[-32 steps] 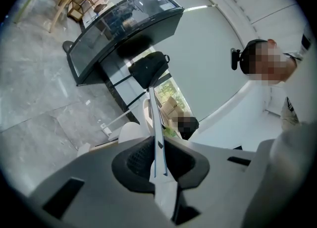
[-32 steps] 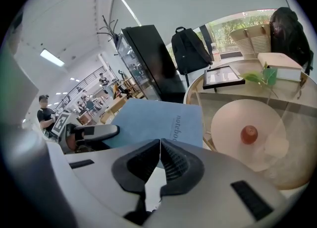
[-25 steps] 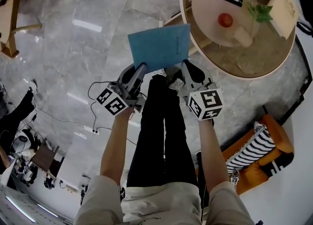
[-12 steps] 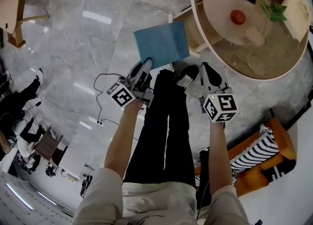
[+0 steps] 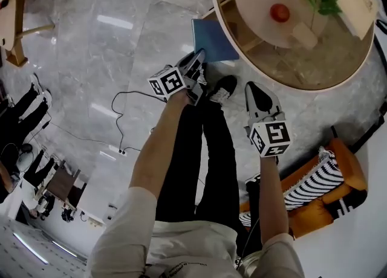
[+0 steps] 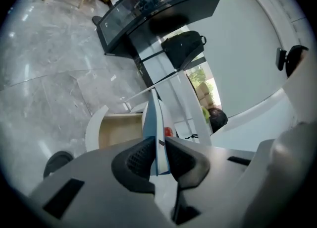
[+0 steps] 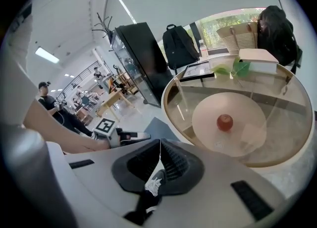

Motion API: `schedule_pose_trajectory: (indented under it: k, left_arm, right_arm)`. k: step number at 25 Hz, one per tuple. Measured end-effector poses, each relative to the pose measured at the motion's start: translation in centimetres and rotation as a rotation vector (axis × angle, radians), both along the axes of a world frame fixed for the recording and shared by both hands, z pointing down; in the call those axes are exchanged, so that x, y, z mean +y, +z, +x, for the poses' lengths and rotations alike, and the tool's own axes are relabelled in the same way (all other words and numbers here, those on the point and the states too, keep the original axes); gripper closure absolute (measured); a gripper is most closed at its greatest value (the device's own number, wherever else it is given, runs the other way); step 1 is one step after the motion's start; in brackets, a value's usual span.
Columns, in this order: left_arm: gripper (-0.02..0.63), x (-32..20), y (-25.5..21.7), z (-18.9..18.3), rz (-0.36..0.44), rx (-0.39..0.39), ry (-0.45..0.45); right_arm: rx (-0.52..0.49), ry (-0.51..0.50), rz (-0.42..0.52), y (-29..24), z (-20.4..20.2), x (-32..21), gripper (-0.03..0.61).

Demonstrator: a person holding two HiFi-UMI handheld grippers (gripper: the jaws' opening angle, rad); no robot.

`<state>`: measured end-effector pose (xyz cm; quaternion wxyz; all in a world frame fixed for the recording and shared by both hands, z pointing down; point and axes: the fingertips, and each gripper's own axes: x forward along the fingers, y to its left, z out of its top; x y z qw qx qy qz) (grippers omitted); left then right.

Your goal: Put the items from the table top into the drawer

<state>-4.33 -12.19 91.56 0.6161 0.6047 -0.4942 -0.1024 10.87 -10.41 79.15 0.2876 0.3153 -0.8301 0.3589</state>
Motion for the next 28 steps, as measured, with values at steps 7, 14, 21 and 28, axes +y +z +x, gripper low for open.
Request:
schedule_pose_trajectory:
  k: [7,14,21,28]
  left_arm:
    - [0.558,-1.8,6.7,3.1,-0.166,-0.027,0.064]
    - [0.557,-3.6,9.9,3.3,-0.153,0.001,0.045]
    - [0.558,-6.1,11.5,3.3,-0.094,0.105,-0.124]
    - [0.558,-7.1,14.4,5.1,-0.069,0.181,-0.244]
  right_arm:
    - [0.006,-0.003,0.004,1.2,2.6,-1.6,0.545]
    - [-0.017,-0.005,0.005,3.1,2.5,-0.8,0.545]
    - [-0.008,0.029,-0.041,6.4,3.7,0.9,0.544]
    - [-0.010,0.028,-0.046,8.3,2.9,1.4,0.545]
